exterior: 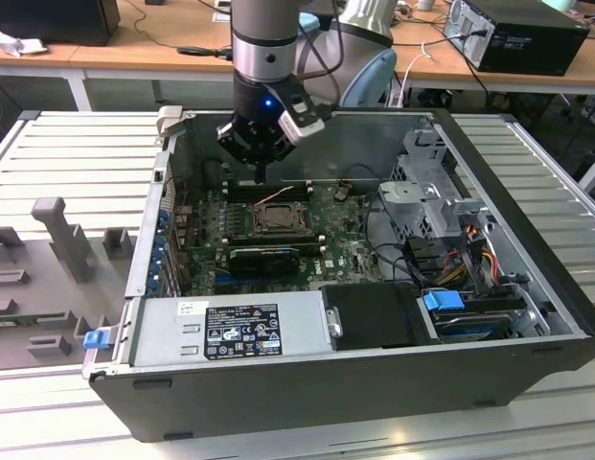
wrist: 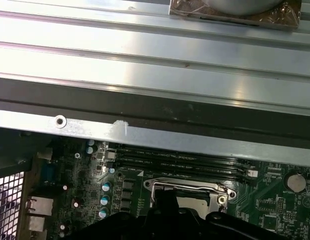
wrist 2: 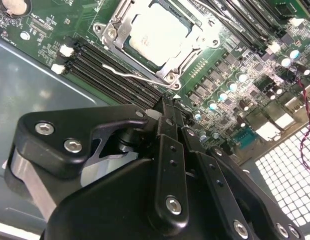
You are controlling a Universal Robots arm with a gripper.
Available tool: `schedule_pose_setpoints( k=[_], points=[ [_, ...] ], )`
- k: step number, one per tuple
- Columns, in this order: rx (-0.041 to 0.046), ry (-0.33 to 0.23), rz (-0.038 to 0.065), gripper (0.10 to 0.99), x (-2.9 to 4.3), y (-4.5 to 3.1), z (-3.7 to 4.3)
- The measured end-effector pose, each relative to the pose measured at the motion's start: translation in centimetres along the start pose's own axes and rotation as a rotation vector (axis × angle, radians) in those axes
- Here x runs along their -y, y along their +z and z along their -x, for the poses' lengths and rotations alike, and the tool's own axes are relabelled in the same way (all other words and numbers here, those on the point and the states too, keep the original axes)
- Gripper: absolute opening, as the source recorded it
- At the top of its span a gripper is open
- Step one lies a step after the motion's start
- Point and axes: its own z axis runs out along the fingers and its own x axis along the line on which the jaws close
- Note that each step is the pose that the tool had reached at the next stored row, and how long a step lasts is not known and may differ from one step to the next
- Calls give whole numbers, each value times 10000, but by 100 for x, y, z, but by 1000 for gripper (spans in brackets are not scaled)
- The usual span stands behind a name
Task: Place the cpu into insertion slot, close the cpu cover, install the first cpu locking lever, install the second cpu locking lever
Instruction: 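Install the first cpu locking lever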
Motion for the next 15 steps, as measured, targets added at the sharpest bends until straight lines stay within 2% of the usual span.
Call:
schedule_pose_setpoints(
  k=[7, 8, 12, 14, 15],
  points=[
    [4, 18, 20, 106, 10, 0, 82],
    [22, 148, 137, 106, 13, 6, 96],
    [36, 290, 192, 106, 21, 52, 101],
    [52, 382, 308, 106, 24, 88, 103],
    [53, 387, 315, 106, 25, 103, 103]
  ],
)
